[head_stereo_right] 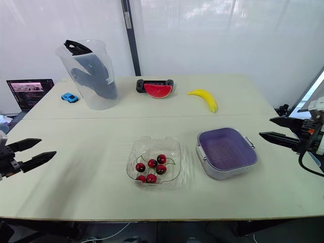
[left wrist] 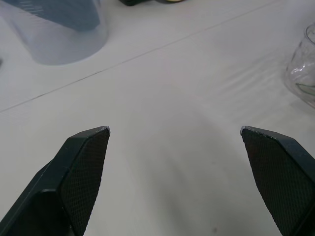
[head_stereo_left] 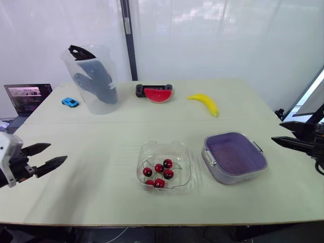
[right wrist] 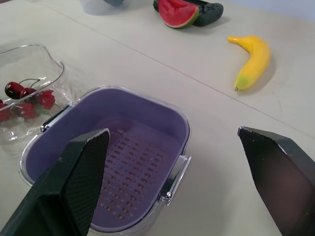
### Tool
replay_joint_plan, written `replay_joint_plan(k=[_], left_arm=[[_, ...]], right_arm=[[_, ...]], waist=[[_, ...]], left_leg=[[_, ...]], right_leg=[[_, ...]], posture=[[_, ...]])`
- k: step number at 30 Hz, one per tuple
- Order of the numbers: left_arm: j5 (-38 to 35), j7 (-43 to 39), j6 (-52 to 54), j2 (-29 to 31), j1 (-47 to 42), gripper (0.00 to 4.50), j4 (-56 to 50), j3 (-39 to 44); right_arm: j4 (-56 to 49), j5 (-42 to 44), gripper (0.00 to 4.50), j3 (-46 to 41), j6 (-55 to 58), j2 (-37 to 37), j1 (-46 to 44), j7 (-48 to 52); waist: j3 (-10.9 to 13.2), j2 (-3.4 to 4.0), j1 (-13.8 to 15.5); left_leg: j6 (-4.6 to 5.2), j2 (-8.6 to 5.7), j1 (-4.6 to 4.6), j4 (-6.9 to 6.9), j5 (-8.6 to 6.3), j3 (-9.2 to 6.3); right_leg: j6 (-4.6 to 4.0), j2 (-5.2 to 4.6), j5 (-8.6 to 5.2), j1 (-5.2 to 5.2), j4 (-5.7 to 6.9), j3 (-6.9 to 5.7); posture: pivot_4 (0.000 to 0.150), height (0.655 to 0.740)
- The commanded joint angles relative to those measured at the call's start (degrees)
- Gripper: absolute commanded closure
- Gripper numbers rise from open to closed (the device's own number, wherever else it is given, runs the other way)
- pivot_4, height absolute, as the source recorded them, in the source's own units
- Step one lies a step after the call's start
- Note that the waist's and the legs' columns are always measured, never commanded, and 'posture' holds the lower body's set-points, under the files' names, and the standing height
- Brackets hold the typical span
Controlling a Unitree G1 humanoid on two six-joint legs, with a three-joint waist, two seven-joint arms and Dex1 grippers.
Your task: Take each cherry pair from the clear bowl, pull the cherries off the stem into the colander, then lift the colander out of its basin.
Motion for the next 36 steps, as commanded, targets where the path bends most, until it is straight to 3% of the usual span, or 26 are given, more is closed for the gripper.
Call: replay_joint_plan(k=[1, 20, 25, 29, 33, 36], left_arm=[[-0.3, -1.9, -1.5, 1.6, -0.1, 0.02, -1.0, -0.7], [-2.6, -2.1, 0.1, 2.4, -7.0, 0.02, 1.1, -5.2], [-7.1, -7.1, 1.5, 3.3, -11.0, 0.02, 0.4, -7.0], [-11.6, -10.3, 4.6, 3.9, -11.5, 0.02, -6.0, -7.8], [-14.2, -10.4, 6.2, 3.7, -11.6, 0.02, -13.4, -9.8], [-14.1, -8.5, 6.2, 2.7, -11.5, 0.02, -16.5, -11.4]], right_arm=[[-0.7, 0.4, 0.0, -2.0, -1.0, -0.3, -1.1, -0.1], [-2.3, 0.3, 0.0, -2.3, 1.7, -1.3, -1.9, -1.9], [-9.5, 1.4, 0.0, -2.1, 5.3, -2.0, -1.5, -2.5], [-19.6, 5.4, 0.0, -0.5, 12.5, -3.5, -3.8, -3.1], [-33.2, 5.9, 0.0, 8.8, 19.3, -2.6, -12.4, -11.5], [-39.1, 11.7, 0.0, 14.4, 29.1, -2.0, -18.5, -12.9]], waist=[[0.0, 0.0, 0.0], [0.0, 0.02, 0.0], [0.0, 0.02, 0.0], [0.0, 0.06, -0.1], [0.1, 0.12, -0.8], [0.1, 0.1, -0.9]], left_leg=[[0.0, 0.0, 0.0, 0.0, 0.0, 0.0], [0.0, 0.02, -0.02, -0.02, 0.0, 0.03], [0.0, 0.02, -0.03, -0.01, 0.0, 0.03], [0.0, 0.04, -0.06, -0.02, 0.0, 0.03], [-0.01, 0.14, -0.1, -0.03, 0.0, 0.07], [-0.01, 0.18, -0.11, -0.12, -0.01, 0.02]], right_leg=[[0.0, 0.0, 0.0, 0.0, 0.0, 0.0], [0.0, 0.04, 0.0, -0.07, 0.04, 0.03], [0.0, 0.05, 0.0, -0.08, 0.06, 0.04], [0.0, 0.06, 0.0, -0.1, 0.05, 0.05], [-0.04, 0.14, 0.03, -0.25, 0.08, 0.13], [-0.07, 0.2, 0.04, -0.26, 0.03, 0.12]], posture=[[0.15, 0.74], [0.15, 0.74], [0.15, 0.74], [0.15, 0.74], [0.15, 0.74], [0.15, 0.74]])
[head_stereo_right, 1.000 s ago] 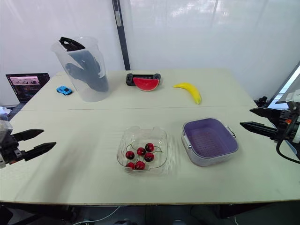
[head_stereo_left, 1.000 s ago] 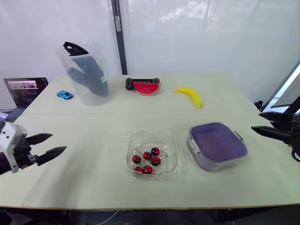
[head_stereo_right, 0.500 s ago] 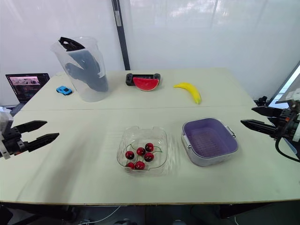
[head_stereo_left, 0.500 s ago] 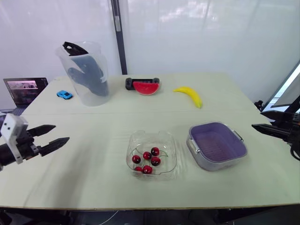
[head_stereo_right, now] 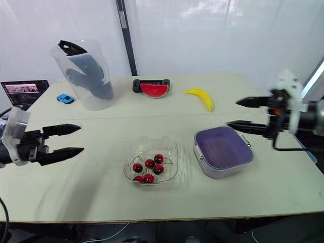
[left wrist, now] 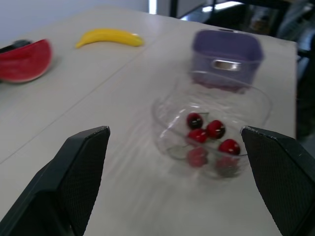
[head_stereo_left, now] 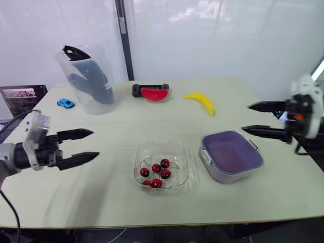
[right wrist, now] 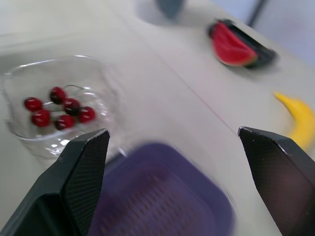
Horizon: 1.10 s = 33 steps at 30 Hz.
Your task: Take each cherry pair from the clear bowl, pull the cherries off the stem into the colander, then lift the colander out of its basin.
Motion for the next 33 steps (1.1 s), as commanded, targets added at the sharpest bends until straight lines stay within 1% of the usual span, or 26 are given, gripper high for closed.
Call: replay_joint_plan(k=[1, 2, 4, 5, 7, 9, 11, 13, 14, 15, 17, 19, 23, 26, 29, 32, 33], left_arm=[[-0.9, 1.9, -0.2, -0.6, -0.3, 0.02, -3.9, -0.7], [-0.8, 2.3, -0.6, -1.0, -0.2, 0.02, -4.8, -1.3], [-0.7, 3.1, -0.7, -1.5, -0.2, 0.02, -5.6, -1.9], [-0.2, 3.6, -1.1, -1.9, -0.1, 0.02, -5.3, -2.1], [0.9, 5.2, -1.5, -2.9, 0.4, 0.02, -4.2, -2.6], [1.6, 6.1, -2.3, -3.8, 1.0, 0.02, -3.1, -2.6], [1.7, 5.8, -3.3, -4.7, 1.8, 0.02, -2.6, -2.3], [1.4, 6.2, -3.8, -5.2, 1.9, 0.02, -2.2, -1.9], [1.5, 6.3, -4.1, -5.3, 1.9, 0.02, -2.2, -2.0], [1.9, 6.1, -4.5, -5.2, 2.1, 0.02, -2.1, -2.1], [2.3, 5.9, -5.0, -5.2, 2.4, 0.02, -2.1, -2.3], [2.7, 5.9, -5.5, -5.1, 2.6, 0.02, -2.1, -2.4], [3.2, 5.4, -5.6, -4.3, 3.8, 0.02, -2.2, -2.1], [2.6, 4.6, -5.6, -3.8, 4.4, 0.02, -2.7, -1.7], [1.9, 4.3, -5.0, -3.6, 4.4, 0.02, -3.6, -1.7], [1.2, 4.9, -3.7, -3.4, 4.5, 0.0, -4.1, -1.7], [1.1, 5.0, -3.5, -3.3, 4.6, 0.0, -4.2, -1.6]], right_arm=[[-7.5, 3.9, 0.0, 7.1, 10.1, 0.3, -6.8, -3.9], [-8.9, 4.7, 0.0, 10.7, 14.5, 1.7, -10.9, -5.8], [-10.1, 5.1, 0.0, 16.2, 19.8, 4.5, -17.1, -7.4], [-9.2, 4.6, 0.0, 20.3, 22.5, 7.9, -21.6, -8.1], [-8.4, -0.6, 0.0, 28.3, 23.4, 13.4, -28.1, -11.3], [-7.9, -3.8, 0.0, 33.4, 25.0, 17.9, -32.1, -14.1], [-7.5, -3.9, 0.0, 36.0, 29.1, 23.5, -34.4, -17.1], [-7.9, -4.0, 0.0, 37.8, 32.0, 26.9, -35.0, -18.6], [-8.1, -4.0, 0.0, 38.3, 32.9, 27.8, -35.1, -19.0], [-7.9, -5.0, 0.0, 40.5, 33.7, 28.3, -34.9, -19.8], [-8.1, -6.9, 0.0, 44.9, 33.9, 29.4, -34.2, -21.1], [-9.0, -6.4, 0.0, 46.1, 35.4, 31.4, -33.8, -21.8], [-8.5, -10.8, 0.0, 53.0, 33.2, 31.7, -33.3, -23.6], [-6.1, -14.1, 0.0, 56.3, 30.9, 32.7, -33.7, -24.4], [-5.9, -15.9, 0.0, 58.7, 29.9, 33.1, -33.2, -24.3], [-6.4, -16.6, 0.81, 59.3, 30.3, 33.8, -32.6, -24.3], [-6.5, -16.8, 1.25, 59.4, 30.4, 34.0, -32.4, -24.2]], waist=[[0.0, -0.01, 0.0], [0.0, 0.0, 0.0], [0.0, -0.01, -0.4], [0.0, -0.01, -0.5], [0.0, -0.02, -0.7], [0.0, -0.04, -0.6], [-0.1, -0.16, -0.5], [-0.1, -0.24, -0.3], [-0.1, -0.26, -0.2], [-0.1, -0.27, -0.1], [-0.1, -0.28, -0.1], [-0.1, -0.28, -0.3], [-0.1, -0.28, -0.6], [-0.1, -0.28, -0.6], [-0.1, -0.28, -0.6], [-0.1, -0.28, -0.6], [-0.1, -0.28, -0.6]], left_leg=[[0.0, -0.01, -0.05, 0.0, 0.0, -0.01], [0.0, -0.02, -0.13, 0.02, 0.0, 0.01], [0.0, -0.02, -0.28, 0.11, 0.0, 0.01], [-0.01, -0.02, -0.34, 0.12, 0.01, 0.02], [-0.01, 0.0, -0.38, 0.11, 0.01, 0.0], [-0.01, 0.0, -0.47, 0.09, 0.01, 0.0], [-0.07, -0.01, -0.94, 0.18, 0.05, -0.02], [-0.16, -0.11, -1.21, 0.31, 0.1, -0.03], [-0.19, -0.11, -1.33, 0.32, 0.12, -0.05], [-0.24, -0.11, -1.45, 0.37, 0.15, -0.1], [-0.28, -0.16, -1.51, 0.46, 0.18, -0.12], [-0.32, -0.16, -1.5, 0.47, 0.22, -0.12], [-0.33, -0.12, -1.48, 0.38, 0.22, -0.15], [-0.33, -0.12, -1.48, 0.37, 0.22, -0.12], [-0.33, -0.12, -1.48, 0.38, 0.23, -0.13], [-0.33, -0.12, -1.48, 0.38, 0.23, -0.13], [-0.33, -0.12, -1.48, 0.38, 0.23, -0.13]], right_leg=[[0.0, -0.01, 0.0, -0.02, -0.01, 0.0], [0.0, -0.03, 0.0, -0.1, -0.02, 0.0], [-0.01, -0.04, 0.01, -0.25, 0.01, 0.02], [-0.02, -0.04, 0.03, -0.31, 0.02, 0.02], [-0.05, 0.01, 0.04, -0.39, 0.04, 0.01], [-0.06, 0.03, 0.05, -0.59, 0.16, 0.01], [-0.07, 0.03, 0.05, -1.16, 0.41, 0.0], [-0.07, -0.1, 0.06, -1.57, 0.87, 0.0], [-0.07, -0.1, 0.06, -1.65, 0.87, -0.01], [-0.08, -0.1, 0.06, -1.73, 0.87, -0.03], [-0.08, -0.12, 0.06, -1.73, 0.87, -0.05], [-0.08, -0.12, 0.06, -1.73, 0.88, -0.05], [-0.09, -0.02, 0.07, -1.83, 1.01, -0.05], [-0.09, -0.03, 0.07, -1.85, 1.0, -0.04], [-0.09, -0.01, 0.07, -1.86, 1.01, -0.04], [-0.1, -0.02, 0.07, -1.85, 1.01, -0.04], [-0.1, -0.02, 0.07, -1.85, 1.02, -0.04]], posture=[[0.15, 0.74], [0.15, 0.74], [0.15, 0.74], [0.15, 0.74], [0.15, 0.74], [0.15, 0.74], [0.15, 0.74], [0.15, 0.74], [0.15, 0.74], [0.15, 0.74], [0.15, 0.74], [0.15, 0.74], [0.15, 0.74], [0.15, 0.74], [0.15, 0.74], [0.15, 0.74], [0.15, 0.74]])
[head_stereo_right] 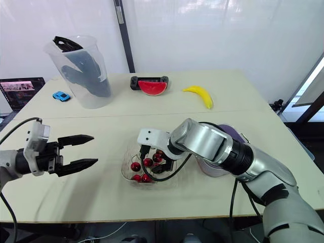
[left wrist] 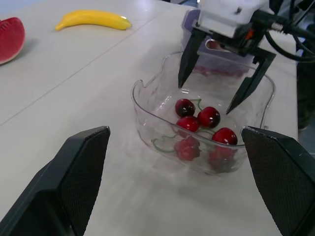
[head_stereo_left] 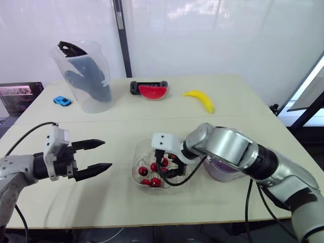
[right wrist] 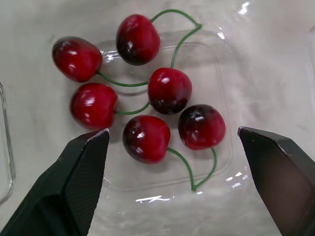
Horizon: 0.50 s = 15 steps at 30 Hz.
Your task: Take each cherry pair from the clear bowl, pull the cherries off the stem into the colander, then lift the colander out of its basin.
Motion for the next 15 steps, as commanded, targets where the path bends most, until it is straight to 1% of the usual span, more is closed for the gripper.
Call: replay_joint_plan(k=[1, 15], left_arm=[[-1.5, 0.2, 0.6, 1.0, 0.0, 0.0, -2.0, 1.7], [-0.8, 0.8, 0.2, 1.0, 0.4, 0.0, -2.3, 1.4]], right_arm=[[-1.7, -1.0, 1.25, -0.2, -0.4, 0.5, -0.1, 0.3], [-0.7, -2.2, 1.25, 1.2, -0.4, 1.2, 2.3, 2.1]], waist=[[0.0, 0.0, 0.0], [0.0, 0.0, 0.0]], left_leg=[[0.0, 0.0, 0.0, 0.01, 0.0, 0.0], [0.0, 0.0, 0.0, 0.01, 0.0, 0.0]], right_leg=[[0.0, 0.0, 0.0, 0.01, 0.0, 0.0], [0.0, 0.0, 0.0, 0.01, 0.0, 0.0]], posture=[[0.15, 0.74], [0.15, 0.74]])
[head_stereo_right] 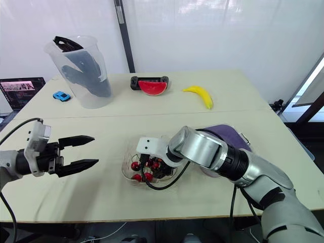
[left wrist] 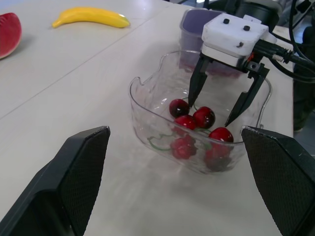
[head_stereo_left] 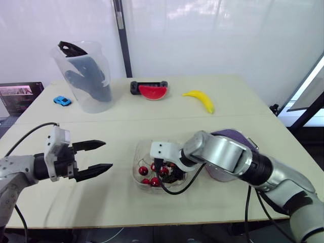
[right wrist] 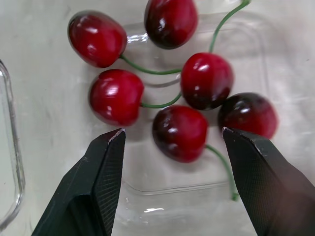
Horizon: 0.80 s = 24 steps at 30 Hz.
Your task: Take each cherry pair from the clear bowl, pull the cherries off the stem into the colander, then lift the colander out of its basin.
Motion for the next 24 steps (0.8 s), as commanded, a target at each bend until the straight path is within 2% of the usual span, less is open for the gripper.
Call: replay_joint_plan(k=[1, 5, 8, 10, 16, 21, 24], left_arm=[[-0.3, 0.0, -1.0, 0.7, 0.0, 0.0, -1.4, 1.3], [0.0, 0.0, -1.2, 0.7, -0.3, 0.0, -1.2, 0.9], [0.2, 0.0, -1.5, 0.6, -0.9, 0.0, -0.9, 0.6], [0.2, 0.1, -1.6, 0.5, -1.0, 0.0, -0.8, 0.4], [0.2, 0.0, -1.9, 0.4, -1.2, 0.0, -0.2, 0.1], [-1.9, 1.3, -0.6, -0.8, -3.0, 0.0, 0.7, 0.2], [-4.4, 2.5, 0.8, -1.8, -4.9, 0.0, 1.3, 0.9]], right_arm=[[-0.5, -0.7, 1.25, -0.9, -0.2, 0.8, 0.1, 0.2], [0.2, -1.3, 1.25, -0.7, -0.4, 1.4, 0.7, -0.1], [0.7, -2.0, 2.05, -0.3, -0.7, 1.4, 0.8, -0.1], [0.7, -2.4, 2.97, 0.0, -1.0, 1.3, 0.7, 0.1], [-0.6, -5.0, 2.97, 1.9, -4.1, -0.5, -0.7, 1.5], [-5.4, -11.6, 2.97, 2.3, -20.2, -7.6, -2.7, 7.9], [-8.9, -13.6, 2.97, -1.9, -32.5, -12.3, -0.7, 12.6]], waist=[[0.0, 0.0, 0.0], [0.0, 0.0, 0.0], [0.0, 0.0, 0.0], [0.0, 0.0, 0.0], [0.0, 0.0, 0.0], [0.0, -0.01, 0.2], [0.0, -0.01, 0.1]], left_leg=[[0.0, 0.0, 0.0, 0.0, 0.0, 0.0], [0.0, 0.0, 0.0, 0.0, 0.0, 0.0], [0.0, 0.0, 0.0, 0.01, 0.0, 0.0], [0.0, 0.0, 0.0, 0.01, 0.0, -0.01], [0.0, 0.0, 0.0, 0.01, 0.0, -0.01], [0.0, -0.02, 0.0, 0.02, 0.0, -0.01], [0.0, -0.01, 0.01, 0.02, 0.0, 0.0]], right_leg=[[0.0, 0.0, 0.0, 0.0, 0.0, 0.0], [0.0, 0.0, 0.0, 0.01, 0.0, 0.0], [0.0, 0.0, 0.0, 0.01, 0.0, 0.0], [0.0, 0.0, 0.0, 0.0, 0.0, 0.0], [0.0, 0.0, 0.0, 0.0, 0.0, 0.0], [0.0, 0.0, 0.0, 0.02, 0.0, -0.01], [0.0, 0.01, 0.0, 0.04, -0.01, -0.02]], posture=[[0.15, 0.74], [0.15, 0.74], [0.15, 0.74], [0.15, 0.74], [0.15, 0.74], [0.15, 0.74], [0.15, 0.74]])
